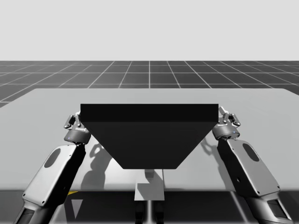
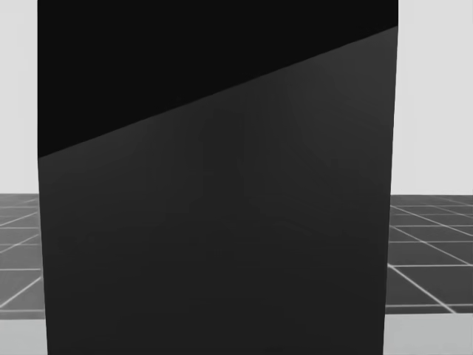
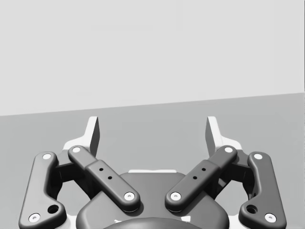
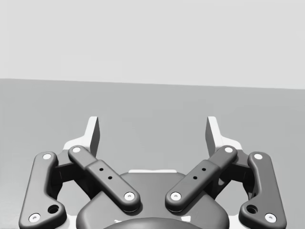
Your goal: Reach around the screen and pick up the object behind it.
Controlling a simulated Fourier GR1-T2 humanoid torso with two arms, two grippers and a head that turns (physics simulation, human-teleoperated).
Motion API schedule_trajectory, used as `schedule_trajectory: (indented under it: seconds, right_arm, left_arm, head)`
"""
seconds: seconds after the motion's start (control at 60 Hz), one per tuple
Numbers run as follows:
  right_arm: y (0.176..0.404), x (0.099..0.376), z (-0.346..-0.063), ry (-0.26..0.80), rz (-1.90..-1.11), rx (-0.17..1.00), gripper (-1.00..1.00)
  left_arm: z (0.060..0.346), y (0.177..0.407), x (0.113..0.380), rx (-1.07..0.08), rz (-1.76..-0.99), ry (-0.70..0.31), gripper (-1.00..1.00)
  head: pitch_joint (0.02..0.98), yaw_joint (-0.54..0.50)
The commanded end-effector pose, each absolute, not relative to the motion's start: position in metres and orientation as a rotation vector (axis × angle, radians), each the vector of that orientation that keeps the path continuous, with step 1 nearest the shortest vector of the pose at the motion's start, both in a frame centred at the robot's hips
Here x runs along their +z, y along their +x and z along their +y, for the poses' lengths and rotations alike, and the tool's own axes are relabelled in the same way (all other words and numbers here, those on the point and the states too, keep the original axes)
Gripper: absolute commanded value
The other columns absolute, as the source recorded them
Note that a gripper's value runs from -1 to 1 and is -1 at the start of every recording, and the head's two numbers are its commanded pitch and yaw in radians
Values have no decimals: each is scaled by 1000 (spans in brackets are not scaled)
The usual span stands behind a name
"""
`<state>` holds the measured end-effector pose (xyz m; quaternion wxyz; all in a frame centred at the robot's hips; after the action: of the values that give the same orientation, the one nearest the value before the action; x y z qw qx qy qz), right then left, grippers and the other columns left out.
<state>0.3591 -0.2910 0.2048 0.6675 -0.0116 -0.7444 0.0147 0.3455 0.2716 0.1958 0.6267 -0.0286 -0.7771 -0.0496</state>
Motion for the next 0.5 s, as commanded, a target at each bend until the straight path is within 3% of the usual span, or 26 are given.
schedule_trajectory:
  seconds: [0.017, 0.117, 0.15, 0.183, 0.233, 0.25, 0.5]
  right_arm:
    - [356, 204, -289, -7, -1682, 58, -1000]
    - [353, 206, -287, 72, -1675, 113, -1000]
    - [351, 206, -287, 118, -1655, 155, -1000]
    - [347, 208, -288, 234, -1604, 208, -1000]
    - [345, 208, -288, 278, -1588, 235, -1000]
    - [343, 208, -288, 301, -1581, 266, -1000]
    - [328, 209, -286, 430, -1470, 440, -1000]
  left_arm:
    - [271, 346, 195, -119, -1776, -69, -1000]
    - [271, 346, 194, -140, -1738, -104, -1000]
    - [270, 345, 194, -167, -1708, -125, -1000]
    - [269, 344, 191, -234, -1650, -163, -1000]
    - [268, 343, 189, -258, -1631, -167, -1000]
    - [266, 341, 189, -286, -1594, -213, -1000]
    - [260, 313, 197, -510, -1466, -381, -1000]
  head:
    - [97, -35]
    - [99, -34]
    - [100, -34]
    - [101, -33]
    - [102, -31]
    - [105, -30]
    - [111, -35]
